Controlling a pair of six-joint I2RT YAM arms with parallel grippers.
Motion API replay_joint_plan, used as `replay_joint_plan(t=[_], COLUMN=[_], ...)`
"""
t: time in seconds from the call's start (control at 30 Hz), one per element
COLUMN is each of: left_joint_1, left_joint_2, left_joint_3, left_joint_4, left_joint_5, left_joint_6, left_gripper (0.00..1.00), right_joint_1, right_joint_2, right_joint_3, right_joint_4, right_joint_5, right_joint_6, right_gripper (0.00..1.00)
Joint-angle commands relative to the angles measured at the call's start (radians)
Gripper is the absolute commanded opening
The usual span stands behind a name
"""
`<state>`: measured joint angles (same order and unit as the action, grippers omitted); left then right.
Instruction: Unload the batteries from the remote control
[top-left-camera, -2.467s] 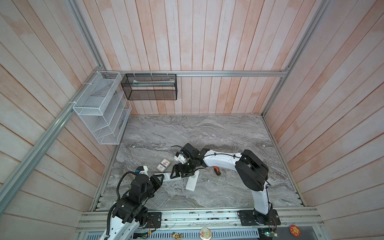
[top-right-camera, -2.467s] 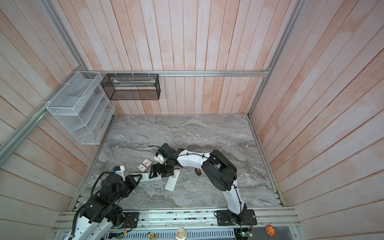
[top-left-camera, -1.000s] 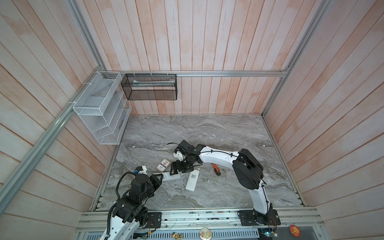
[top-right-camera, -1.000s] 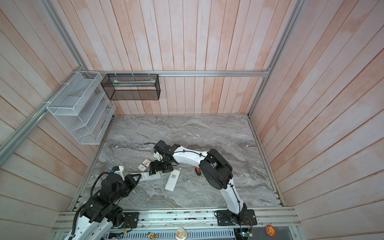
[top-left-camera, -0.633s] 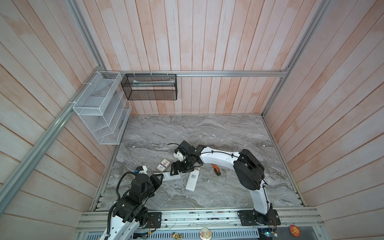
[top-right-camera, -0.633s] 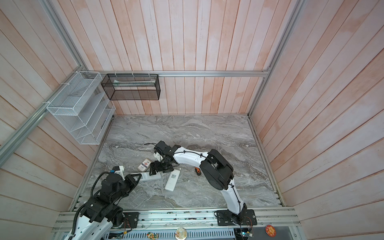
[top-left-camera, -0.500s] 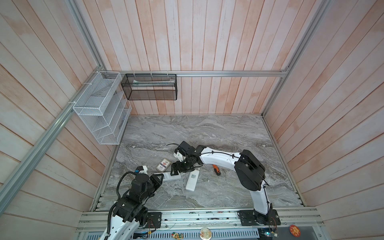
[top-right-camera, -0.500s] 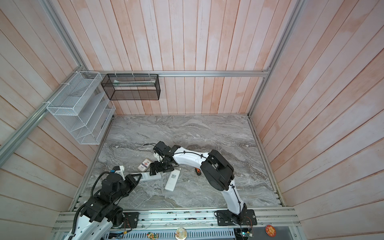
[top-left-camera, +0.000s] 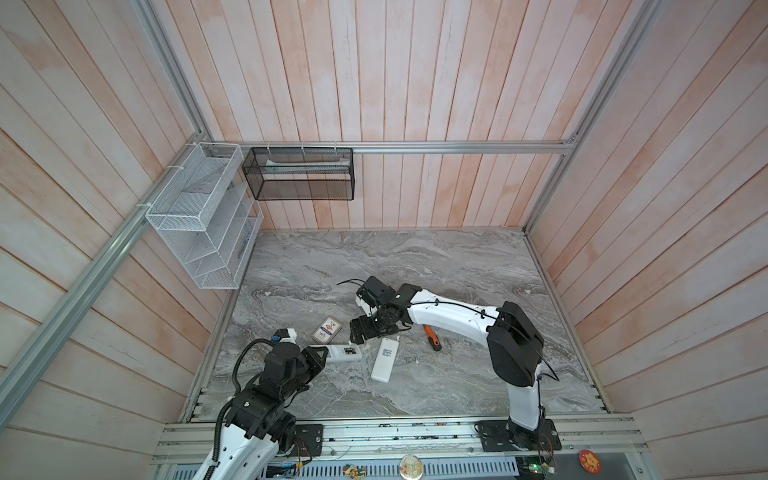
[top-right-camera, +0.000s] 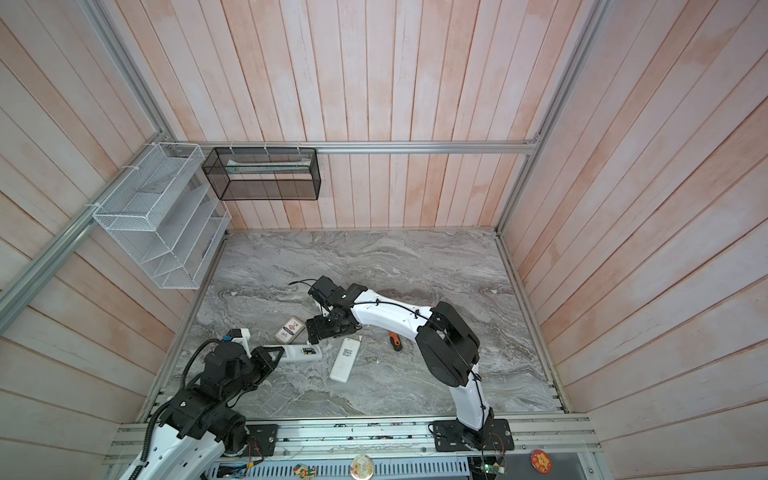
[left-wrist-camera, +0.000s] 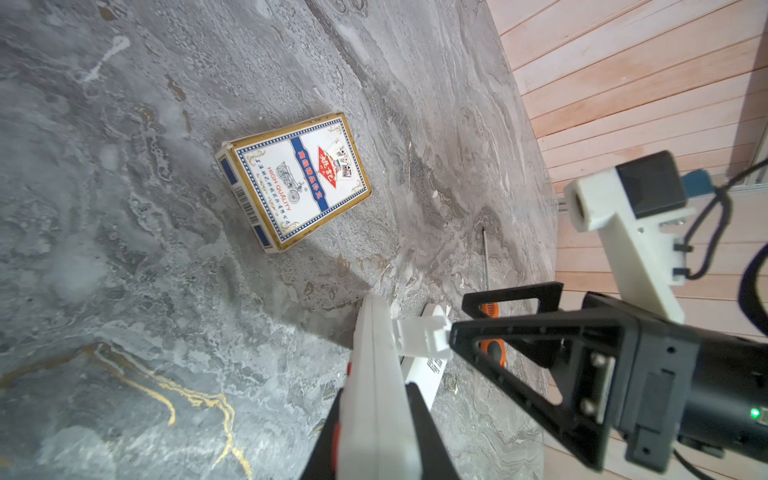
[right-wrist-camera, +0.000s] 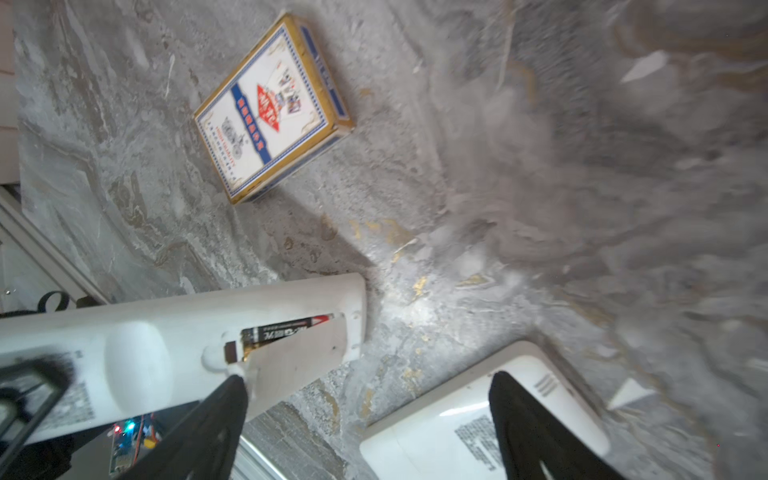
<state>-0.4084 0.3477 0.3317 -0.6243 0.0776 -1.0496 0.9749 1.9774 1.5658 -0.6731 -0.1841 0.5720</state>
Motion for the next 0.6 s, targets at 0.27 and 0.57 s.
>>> replay_joint_plan(t=[0.27,0.57], left_joint_1=[0.000,0.000], left_joint_2=[0.012,0.007], left_joint_3=[0.039,0.052], left_joint_4=[-0.049,-0.014], left_joint_5=[-0.028,0.001], left_joint_6=[0.036,0.052], left_gripper=[0.00,0.00], right_joint_1=[-0.129,-0.151], right_joint_2=[-0.229,-0.325], right_joint_3=[-0.246,-0.323], right_joint_4=[0.090,0.182], right_joint_5=[-0.089,-0.299], right_joint_6=[-0.004,-0.027], right_gripper=[0.93,0.93])
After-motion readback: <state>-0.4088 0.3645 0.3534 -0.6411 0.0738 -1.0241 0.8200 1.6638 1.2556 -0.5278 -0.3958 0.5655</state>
